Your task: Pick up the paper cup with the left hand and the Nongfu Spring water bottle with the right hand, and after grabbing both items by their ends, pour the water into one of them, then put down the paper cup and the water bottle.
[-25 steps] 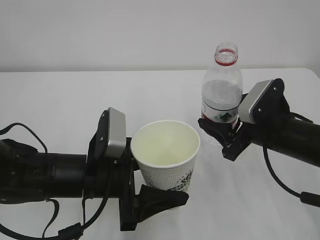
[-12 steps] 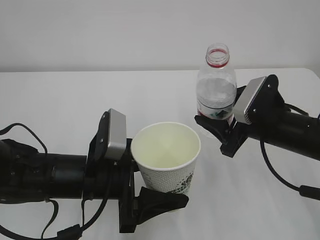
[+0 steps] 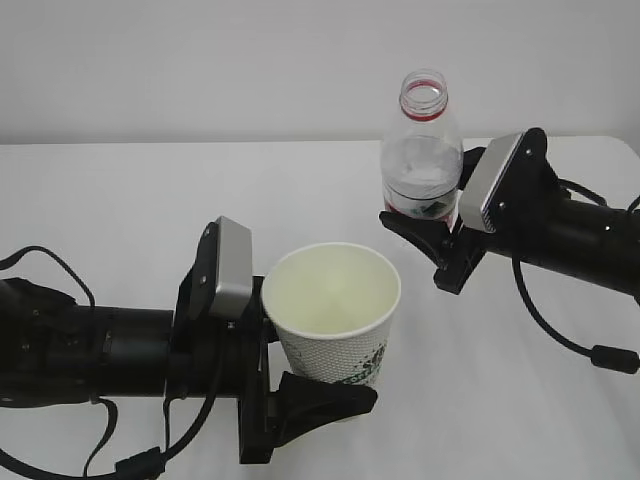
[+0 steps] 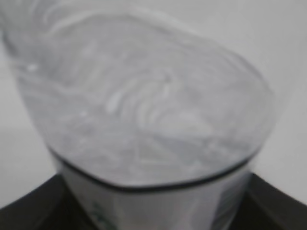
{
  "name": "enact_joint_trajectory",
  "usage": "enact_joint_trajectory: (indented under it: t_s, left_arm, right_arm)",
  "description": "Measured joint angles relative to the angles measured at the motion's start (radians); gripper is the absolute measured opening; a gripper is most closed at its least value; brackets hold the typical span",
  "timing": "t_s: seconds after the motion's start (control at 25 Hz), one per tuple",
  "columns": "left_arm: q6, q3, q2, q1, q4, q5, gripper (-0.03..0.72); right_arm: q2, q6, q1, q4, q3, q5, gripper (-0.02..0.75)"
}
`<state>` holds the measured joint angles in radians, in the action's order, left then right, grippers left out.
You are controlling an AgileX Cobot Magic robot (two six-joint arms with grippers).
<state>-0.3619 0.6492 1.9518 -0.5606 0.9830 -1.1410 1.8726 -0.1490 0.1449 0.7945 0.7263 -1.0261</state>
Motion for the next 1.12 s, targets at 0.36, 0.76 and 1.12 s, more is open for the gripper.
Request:
enact_joint_trajectory:
  t_s: [0.36,0.76,1.12]
  left_arm:
    - [0.000,0.000,0.000,0.000,-0.028,0.000,0.575]
    - [0.019,0.000,0.000,0.000,-0.028,0.000,0.574]
    - [0.019,0.000,0.000,0.000,-0.028,0.000,0.573]
  right_arm:
    - [0.000,-0.035,0.000,0.035,0.050,0.047,0.531]
    - [0.000,-0.193,0.078,0.006,0.059,0.089,0.531]
    - [0.000,-0.325,0.087,-0.037,0.069,0.092,0.531]
